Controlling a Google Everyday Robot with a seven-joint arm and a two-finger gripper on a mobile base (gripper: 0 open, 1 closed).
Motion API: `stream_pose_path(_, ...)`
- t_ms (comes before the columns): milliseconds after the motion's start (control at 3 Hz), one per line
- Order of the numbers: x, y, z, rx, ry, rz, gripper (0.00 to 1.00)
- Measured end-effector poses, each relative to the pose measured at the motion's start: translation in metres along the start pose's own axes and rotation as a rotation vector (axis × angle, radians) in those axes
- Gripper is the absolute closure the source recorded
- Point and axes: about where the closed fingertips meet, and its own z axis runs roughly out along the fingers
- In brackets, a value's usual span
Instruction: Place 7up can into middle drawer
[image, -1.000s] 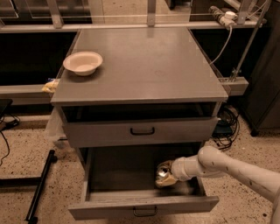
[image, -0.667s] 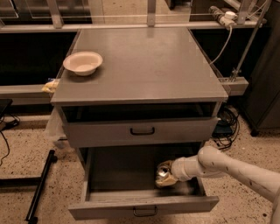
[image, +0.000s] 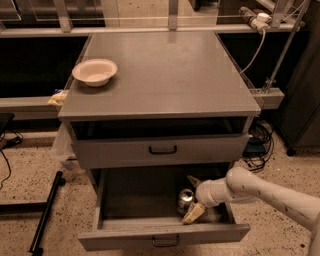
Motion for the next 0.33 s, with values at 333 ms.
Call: stream_pose_path(333,0.0,0.0,0.0,0.0,0.0,0.0,0.0)
